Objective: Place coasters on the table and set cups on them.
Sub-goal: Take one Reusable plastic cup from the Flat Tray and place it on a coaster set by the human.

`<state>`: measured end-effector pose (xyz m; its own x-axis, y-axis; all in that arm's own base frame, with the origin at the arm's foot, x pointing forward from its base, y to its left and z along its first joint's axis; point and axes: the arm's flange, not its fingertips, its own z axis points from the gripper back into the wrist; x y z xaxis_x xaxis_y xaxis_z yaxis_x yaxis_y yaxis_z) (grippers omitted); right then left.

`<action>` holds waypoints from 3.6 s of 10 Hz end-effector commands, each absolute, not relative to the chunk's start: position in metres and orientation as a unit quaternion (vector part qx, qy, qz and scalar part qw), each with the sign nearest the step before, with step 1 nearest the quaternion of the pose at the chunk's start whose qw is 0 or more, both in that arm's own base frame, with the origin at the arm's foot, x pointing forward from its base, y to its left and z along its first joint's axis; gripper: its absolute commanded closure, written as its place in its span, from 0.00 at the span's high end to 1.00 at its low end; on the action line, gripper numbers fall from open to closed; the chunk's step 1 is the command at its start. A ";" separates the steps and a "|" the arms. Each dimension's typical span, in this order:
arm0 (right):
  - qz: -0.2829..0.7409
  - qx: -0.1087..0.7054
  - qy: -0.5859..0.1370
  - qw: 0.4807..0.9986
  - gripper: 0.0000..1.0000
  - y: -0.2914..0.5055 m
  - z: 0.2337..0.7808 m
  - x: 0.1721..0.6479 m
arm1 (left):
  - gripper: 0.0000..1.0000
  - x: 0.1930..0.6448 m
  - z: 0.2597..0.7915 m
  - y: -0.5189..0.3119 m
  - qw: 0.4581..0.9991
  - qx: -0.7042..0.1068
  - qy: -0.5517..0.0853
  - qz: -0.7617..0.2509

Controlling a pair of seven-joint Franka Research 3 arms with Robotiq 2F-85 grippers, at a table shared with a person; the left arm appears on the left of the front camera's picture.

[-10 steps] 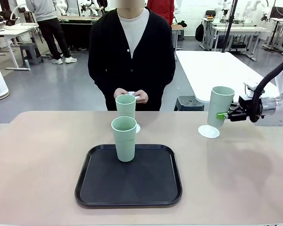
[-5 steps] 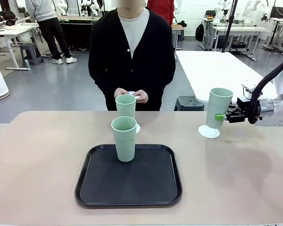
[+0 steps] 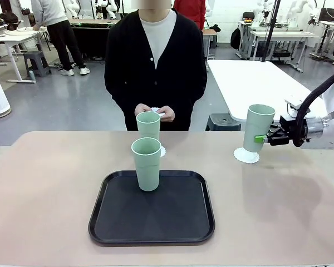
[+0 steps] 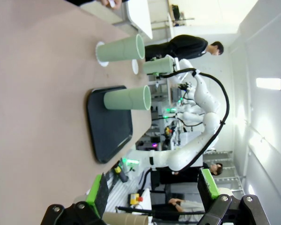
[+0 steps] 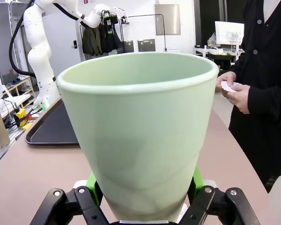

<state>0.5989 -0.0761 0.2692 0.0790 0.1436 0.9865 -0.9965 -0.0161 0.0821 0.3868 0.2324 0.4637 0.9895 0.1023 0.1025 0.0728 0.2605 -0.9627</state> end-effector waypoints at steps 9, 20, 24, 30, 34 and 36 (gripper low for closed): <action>0.555 0.488 -0.427 0.521 0.82 -0.067 0.242 0.611 | 1.00 0.387 0.466 0.233 0.788 -0.611 -0.076 0.010; 0.544 0.500 -0.425 0.524 0.82 -0.071 0.231 0.619 | 1.00 0.387 0.466 0.233 0.788 -0.611 -0.076 0.010; 0.540 0.501 -0.425 0.526 0.82 -0.072 0.228 0.623 | 1.00 0.387 0.466 0.233 0.788 -0.611 -0.076 0.010; 0.532 0.509 -0.422 0.528 0.82 -0.073 0.225 0.624 | 1.00 0.387 0.466 0.233 0.788 -0.611 -0.076 0.010; 0.527 0.517 -0.419 0.530 0.82 -0.073 0.223 0.627 | 1.00 0.387 0.466 0.233 0.788 -0.611 -0.076 0.010; 0.529 0.518 -0.415 0.529 0.82 -0.073 0.223 0.627 | 1.00 0.387 0.466 0.233 0.788 -0.611 -0.076 0.010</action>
<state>0.6187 -0.0714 0.2198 0.0759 0.1392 0.9874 -0.9930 -0.0798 0.0876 0.3868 0.2323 0.4637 0.9895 0.1022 0.1025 0.0728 0.2605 -0.9627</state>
